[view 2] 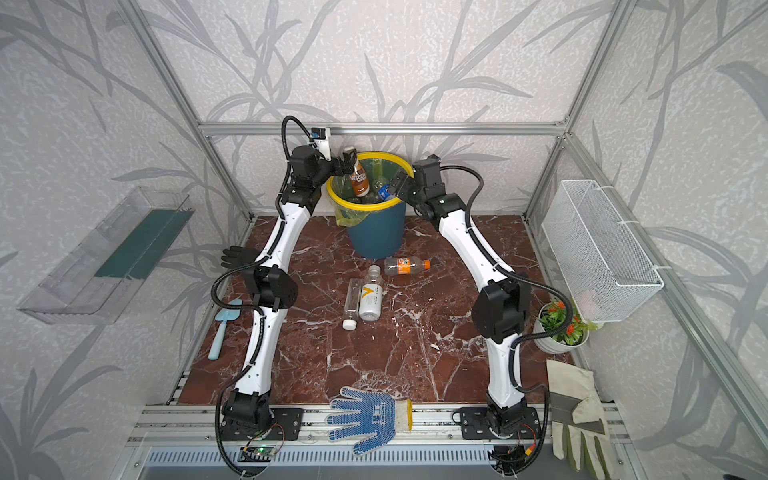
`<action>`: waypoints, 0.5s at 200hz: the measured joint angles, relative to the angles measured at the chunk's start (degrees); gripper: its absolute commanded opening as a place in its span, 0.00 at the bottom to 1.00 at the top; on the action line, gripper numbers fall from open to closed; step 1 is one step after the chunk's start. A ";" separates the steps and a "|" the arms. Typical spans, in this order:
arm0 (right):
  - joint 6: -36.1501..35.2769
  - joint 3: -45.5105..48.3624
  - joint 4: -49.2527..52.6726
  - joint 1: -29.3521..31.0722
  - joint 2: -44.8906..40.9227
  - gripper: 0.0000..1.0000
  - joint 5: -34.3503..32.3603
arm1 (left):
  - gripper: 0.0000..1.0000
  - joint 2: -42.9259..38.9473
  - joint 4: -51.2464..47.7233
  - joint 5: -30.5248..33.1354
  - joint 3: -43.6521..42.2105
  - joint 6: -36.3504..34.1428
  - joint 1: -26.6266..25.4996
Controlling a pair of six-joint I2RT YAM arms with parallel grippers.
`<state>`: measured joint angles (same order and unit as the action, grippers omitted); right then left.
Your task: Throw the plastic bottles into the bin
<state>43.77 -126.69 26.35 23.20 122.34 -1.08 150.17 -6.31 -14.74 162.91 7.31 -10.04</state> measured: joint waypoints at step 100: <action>-0.24 -23.30 13.35 1.49 13.29 0.41 -2.03 | 0.99 0.07 1.55 -2.60 0.00 0.20 0.04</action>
<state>43.53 -149.99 39.70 24.69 135.63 -3.11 150.23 -4.75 -17.34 162.91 7.51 -10.00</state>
